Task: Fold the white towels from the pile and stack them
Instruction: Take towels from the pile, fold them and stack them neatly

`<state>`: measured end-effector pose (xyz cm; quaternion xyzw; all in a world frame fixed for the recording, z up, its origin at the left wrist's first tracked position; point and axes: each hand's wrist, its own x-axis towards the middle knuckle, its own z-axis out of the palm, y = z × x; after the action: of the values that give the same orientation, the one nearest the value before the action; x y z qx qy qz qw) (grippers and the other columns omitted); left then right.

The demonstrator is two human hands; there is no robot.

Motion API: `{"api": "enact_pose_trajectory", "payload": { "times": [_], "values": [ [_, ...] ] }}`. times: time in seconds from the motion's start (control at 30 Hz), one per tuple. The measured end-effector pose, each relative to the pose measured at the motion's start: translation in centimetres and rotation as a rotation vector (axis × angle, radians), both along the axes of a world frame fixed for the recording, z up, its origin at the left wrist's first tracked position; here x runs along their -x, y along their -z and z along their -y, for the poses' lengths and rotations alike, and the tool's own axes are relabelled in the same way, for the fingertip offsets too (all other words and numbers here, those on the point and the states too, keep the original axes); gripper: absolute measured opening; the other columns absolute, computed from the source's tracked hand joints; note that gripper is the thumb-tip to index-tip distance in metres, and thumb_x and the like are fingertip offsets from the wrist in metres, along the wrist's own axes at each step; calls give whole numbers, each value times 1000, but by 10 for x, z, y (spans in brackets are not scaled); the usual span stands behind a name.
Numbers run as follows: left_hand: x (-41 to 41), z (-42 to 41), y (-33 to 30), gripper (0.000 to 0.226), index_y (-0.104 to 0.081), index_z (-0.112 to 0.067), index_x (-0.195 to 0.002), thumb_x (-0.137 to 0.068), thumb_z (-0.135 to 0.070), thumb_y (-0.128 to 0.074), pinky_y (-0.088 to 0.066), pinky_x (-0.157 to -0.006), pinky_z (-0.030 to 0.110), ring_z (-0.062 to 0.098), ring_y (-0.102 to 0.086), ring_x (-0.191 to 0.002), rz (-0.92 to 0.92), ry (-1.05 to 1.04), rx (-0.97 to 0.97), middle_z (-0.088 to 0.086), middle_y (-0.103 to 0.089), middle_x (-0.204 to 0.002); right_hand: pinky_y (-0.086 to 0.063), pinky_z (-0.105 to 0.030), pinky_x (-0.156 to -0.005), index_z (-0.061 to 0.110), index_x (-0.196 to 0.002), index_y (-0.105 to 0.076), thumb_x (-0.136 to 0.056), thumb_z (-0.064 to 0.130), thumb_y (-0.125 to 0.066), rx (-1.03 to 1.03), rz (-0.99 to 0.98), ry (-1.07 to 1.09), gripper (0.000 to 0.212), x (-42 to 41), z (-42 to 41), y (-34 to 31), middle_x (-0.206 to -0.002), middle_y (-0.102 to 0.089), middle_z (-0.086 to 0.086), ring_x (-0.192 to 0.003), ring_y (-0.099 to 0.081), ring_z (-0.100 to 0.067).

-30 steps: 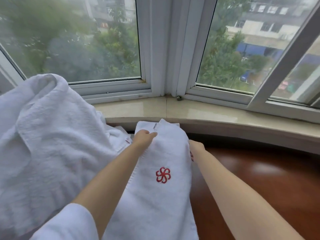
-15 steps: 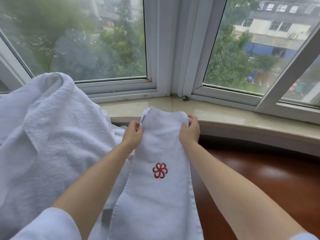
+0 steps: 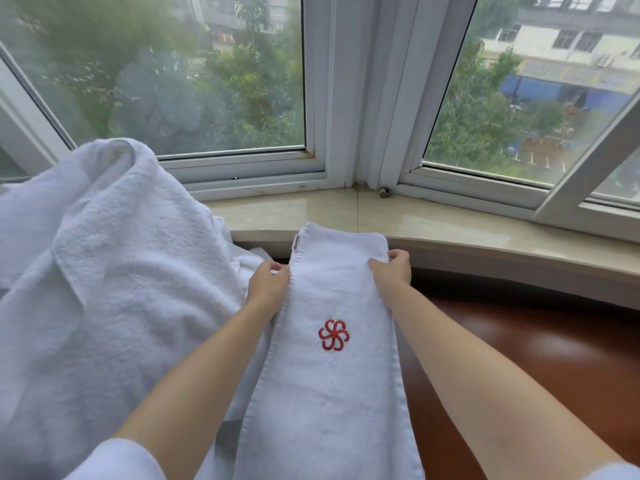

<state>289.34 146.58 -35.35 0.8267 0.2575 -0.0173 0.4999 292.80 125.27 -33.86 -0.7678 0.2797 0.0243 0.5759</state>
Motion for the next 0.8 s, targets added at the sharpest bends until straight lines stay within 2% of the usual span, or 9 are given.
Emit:
{"api": "enact_pose_trajectory", "payload": {
  "times": [0.1, 0.2, 0.27, 0.33, 0.47, 0.53, 0.63, 0.7, 0.8],
  "values": [
    [15, 0, -8, 28, -52, -23, -106, -85, -37, -62, -49, -82, 32, 18, -59, -90, -48, 53, 24, -3, -60, -97, -42, -29, -74, 13, -130, -42, -85, 12, -64, 10, 18, -17, 50, 22, -2, -5, -113, -54, -3, -90, -53, -18],
    [41, 8, -23, 30, -49, -20, -103, -81, -32, -66, -49, -71, 29, 19, -60, -83, -126, 108, 28, -1, -59, -89, -42, -28, -79, 10, -138, -40, -82, 10, -63, 70, 22, -42, 60, 56, -5, -11, -127, -53, -8, -103, -55, -23],
    [62, 11, -35, 19, -54, -15, -91, -79, -23, -66, -44, -60, 25, 22, -63, -83, -166, 163, -8, 0, -59, -83, -42, -27, -74, 10, -132, -43, -81, 8, -61, 69, 39, -58, 54, 85, -9, -16, -125, -54, -8, -96, -55, -22],
    [85, 9, -43, 16, -62, -9, -84, -72, -18, -68, -43, -58, 24, 25, -65, -82, -208, 210, -25, 3, -59, -79, -41, -25, -71, 12, -128, -43, -81, 7, -59, 43, 44, -76, 50, 117, -13, -19, -121, -57, -7, -94, -57, -23],
    [138, 2, -56, 11, -63, -8, -85, -77, -14, -68, -47, -49, 22, 23, -59, -57, -342, 256, 2, 9, -61, -75, -43, -24, -71, 18, -128, -40, -81, 10, -57, 3, 10, -109, 50, 184, -20, -20, -119, -59, -3, -89, -56, -21],
    [161, -4, -59, 27, -62, -5, -102, -80, -18, -69, -53, -56, 31, 28, -63, -66, -442, 307, -41, 14, -64, -87, -42, -25, -71, 19, -131, -37, -81, 12, -57, 22, -5, -155, 54, 214, -22, -16, -119, -59, -3, -87, -54, -20],
    [189, -8, -63, 37, -53, -2, -113, -84, -19, -69, -53, -62, 45, 29, -55, -63, -529, 318, 41, 15, -49, -84, -44, -26, -74, 21, -135, -33, -81, 17, -59, 61, -33, -203, 60, 248, -20, -12, -120, -59, -3, -88, -54, -20],
    [204, -9, -68, 39, -52, -5, -115, -83, -18, -70, -53, -74, 42, 28, -55, -77, -530, 313, 116, 13, -50, -95, -46, -27, -80, 26, -144, -27, -80, 20, -61, 41, -39, -262, 72, 266, -16, -11, -127, -56, 0, -96, -55, -19],
    [225, -8, -80, 37, -54, -9, -120, -84, -10, -63, -50, -71, 35, 29, -59, -86, -516, 419, 231, 13, -60, -107, -45, -29, -93, 29, -149, -24, -82, 18, -65, 32, 11, -380, 79, 284, -8, -14, -139, -47, 2, -112, -52, -18]
  ]
}}
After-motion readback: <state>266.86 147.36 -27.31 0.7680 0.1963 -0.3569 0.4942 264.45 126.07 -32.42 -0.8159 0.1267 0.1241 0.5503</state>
